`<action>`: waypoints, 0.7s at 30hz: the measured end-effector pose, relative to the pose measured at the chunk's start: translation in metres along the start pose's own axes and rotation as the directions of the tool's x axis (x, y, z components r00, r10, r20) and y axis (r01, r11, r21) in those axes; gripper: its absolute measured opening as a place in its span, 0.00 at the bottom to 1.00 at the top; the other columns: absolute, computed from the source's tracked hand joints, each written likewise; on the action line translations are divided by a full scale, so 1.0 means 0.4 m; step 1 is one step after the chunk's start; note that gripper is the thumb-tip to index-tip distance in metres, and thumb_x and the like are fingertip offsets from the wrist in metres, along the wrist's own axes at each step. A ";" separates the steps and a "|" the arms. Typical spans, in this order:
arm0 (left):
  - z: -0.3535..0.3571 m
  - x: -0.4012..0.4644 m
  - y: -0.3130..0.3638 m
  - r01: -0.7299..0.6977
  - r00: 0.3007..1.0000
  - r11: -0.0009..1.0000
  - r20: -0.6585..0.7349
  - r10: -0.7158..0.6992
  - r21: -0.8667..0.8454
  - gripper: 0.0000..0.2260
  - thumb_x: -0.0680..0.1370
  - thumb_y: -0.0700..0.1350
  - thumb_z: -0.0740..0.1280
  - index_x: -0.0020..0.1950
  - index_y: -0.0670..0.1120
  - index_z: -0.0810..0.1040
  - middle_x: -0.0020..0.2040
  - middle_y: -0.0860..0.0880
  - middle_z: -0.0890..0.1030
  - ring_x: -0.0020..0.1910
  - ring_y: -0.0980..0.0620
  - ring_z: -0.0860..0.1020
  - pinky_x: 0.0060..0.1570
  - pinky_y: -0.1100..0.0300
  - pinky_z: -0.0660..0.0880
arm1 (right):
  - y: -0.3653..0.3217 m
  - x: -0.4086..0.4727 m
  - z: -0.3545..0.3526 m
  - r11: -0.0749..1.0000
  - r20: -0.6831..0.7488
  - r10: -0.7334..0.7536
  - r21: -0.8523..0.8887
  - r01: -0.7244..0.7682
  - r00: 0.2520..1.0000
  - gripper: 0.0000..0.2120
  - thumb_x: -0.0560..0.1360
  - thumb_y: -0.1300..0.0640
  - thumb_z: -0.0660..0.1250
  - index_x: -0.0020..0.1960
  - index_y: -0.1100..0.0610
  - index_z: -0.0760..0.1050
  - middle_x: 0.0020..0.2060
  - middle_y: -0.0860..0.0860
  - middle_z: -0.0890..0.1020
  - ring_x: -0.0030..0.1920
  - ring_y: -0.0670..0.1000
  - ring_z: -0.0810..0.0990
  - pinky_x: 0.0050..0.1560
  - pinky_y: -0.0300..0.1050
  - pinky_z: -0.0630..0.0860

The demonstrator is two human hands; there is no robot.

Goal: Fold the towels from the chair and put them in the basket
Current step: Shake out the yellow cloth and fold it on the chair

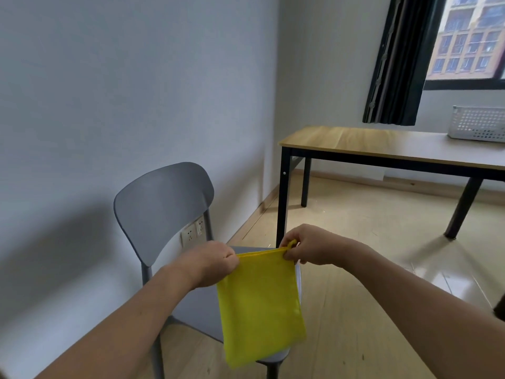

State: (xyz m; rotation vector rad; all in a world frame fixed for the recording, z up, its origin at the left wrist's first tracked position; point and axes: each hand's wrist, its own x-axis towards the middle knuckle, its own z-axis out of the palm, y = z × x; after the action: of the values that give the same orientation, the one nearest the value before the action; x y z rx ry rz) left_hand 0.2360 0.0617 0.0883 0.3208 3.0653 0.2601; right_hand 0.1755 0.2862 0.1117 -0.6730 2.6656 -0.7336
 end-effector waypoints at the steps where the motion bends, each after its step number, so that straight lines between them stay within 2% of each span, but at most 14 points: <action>1: 0.002 0.010 -0.011 0.004 0.996 1.000 -0.085 -0.004 -0.001 0.12 0.78 0.48 0.56 0.34 0.49 0.66 0.35 0.49 0.71 0.33 0.52 0.68 0.34 0.58 0.64 | 0.007 0.011 0.005 1.000 -0.090 -0.021 -0.012 0.020 0.996 0.10 0.76 0.59 0.65 0.56 0.58 0.78 0.45 0.51 0.79 0.43 0.47 0.77 0.44 0.38 0.76; 3: 0.006 0.029 -0.028 0.032 0.967 0.999 -0.253 -0.034 -0.012 0.11 0.77 0.48 0.57 0.35 0.51 0.65 0.35 0.51 0.72 0.33 0.53 0.70 0.32 0.60 0.65 | 0.021 0.029 0.012 0.998 -0.250 -0.065 -0.002 0.067 0.966 0.08 0.78 0.59 0.64 0.55 0.56 0.79 0.43 0.48 0.77 0.44 0.48 0.76 0.43 0.38 0.73; 6: 0.010 0.043 -0.041 -0.033 0.889 0.999 -0.458 0.020 -0.021 0.08 0.78 0.47 0.57 0.39 0.50 0.67 0.37 0.52 0.73 0.35 0.53 0.71 0.31 0.61 0.65 | 0.043 0.043 0.019 0.989 -0.382 -0.108 0.048 0.137 0.918 0.06 0.78 0.59 0.62 0.50 0.54 0.78 0.37 0.47 0.76 0.37 0.46 0.74 0.37 0.36 0.69; 9: 0.059 0.052 -0.063 -0.096 0.875 0.995 -0.476 0.086 0.004 0.05 0.78 0.48 0.59 0.43 0.50 0.69 0.39 0.53 0.74 0.36 0.54 0.72 0.33 0.63 0.67 | 0.081 0.053 0.053 0.988 -0.374 -0.127 0.035 0.151 0.919 0.05 0.79 0.58 0.61 0.49 0.53 0.76 0.36 0.47 0.76 0.35 0.46 0.72 0.35 0.35 0.67; 11: 0.135 0.053 -0.078 -0.110 0.922 0.994 -0.373 0.100 -0.005 0.02 0.77 0.48 0.62 0.47 0.51 0.71 0.44 0.53 0.76 0.40 0.53 0.74 0.38 0.61 0.70 | 0.124 0.061 0.111 0.993 -0.303 -0.122 -0.029 0.118 0.945 0.06 0.78 0.59 0.60 0.52 0.53 0.75 0.38 0.48 0.75 0.37 0.49 0.72 0.34 0.35 0.65; 14: 0.287 0.033 -0.086 -0.085 0.995 0.996 -0.054 0.082 -0.040 0.05 0.72 0.47 0.63 0.46 0.53 0.69 0.47 0.53 0.76 0.45 0.52 0.74 0.45 0.58 0.73 | 0.205 0.062 0.235 0.988 -0.037 -0.029 -0.153 0.023 0.999 0.10 0.78 0.58 0.60 0.58 0.53 0.74 0.45 0.49 0.73 0.45 0.51 0.73 0.36 0.33 0.66; 16: 0.370 0.012 -0.085 -0.074 0.986 0.995 0.142 0.083 -0.069 0.06 0.70 0.47 0.62 0.45 0.51 0.67 0.48 0.52 0.75 0.47 0.50 0.74 0.47 0.55 0.74 | 0.245 0.050 0.308 0.970 0.191 0.098 -0.237 -0.051 0.977 0.12 0.78 0.52 0.61 0.61 0.51 0.72 0.49 0.49 0.73 0.50 0.52 0.73 0.45 0.40 0.70; 17: 0.397 0.004 -0.083 -0.065 0.975 0.993 0.205 0.083 -0.095 0.07 0.69 0.48 0.62 0.45 0.50 0.68 0.48 0.51 0.75 0.47 0.49 0.74 0.50 0.56 0.73 | 0.255 0.044 0.330 0.965 0.257 0.145 -0.251 -0.079 0.956 0.14 0.78 0.51 0.61 0.63 0.51 0.72 0.50 0.49 0.72 0.51 0.51 0.73 0.50 0.43 0.70; 20: 0.428 0.010 -0.089 -0.005 0.969 0.988 0.242 0.043 -0.155 0.11 0.69 0.50 0.61 0.49 0.47 0.72 0.45 0.50 0.74 0.47 0.49 0.72 0.59 0.59 0.68 | 0.262 0.051 0.342 0.973 0.274 0.191 -0.179 -0.145 0.943 0.14 0.78 0.51 0.61 0.62 0.51 0.72 0.50 0.50 0.73 0.50 0.51 0.72 0.51 0.44 0.69; 21: 0.426 0.019 -0.093 0.014 0.970 0.985 0.240 0.028 -0.172 0.13 0.68 0.52 0.61 0.49 0.48 0.73 0.44 0.51 0.75 0.46 0.50 0.73 0.57 0.58 0.70 | 0.263 0.057 0.337 0.974 0.285 0.193 -0.170 -0.149 0.939 0.13 0.78 0.51 0.61 0.61 0.52 0.72 0.50 0.50 0.73 0.50 0.52 0.72 0.50 0.44 0.69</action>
State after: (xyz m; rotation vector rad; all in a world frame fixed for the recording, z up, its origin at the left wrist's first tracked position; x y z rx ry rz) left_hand 0.2323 0.0550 -0.0862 0.3268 2.7792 0.4477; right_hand 0.1714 0.2999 -0.0603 -0.5287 2.4708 -0.3589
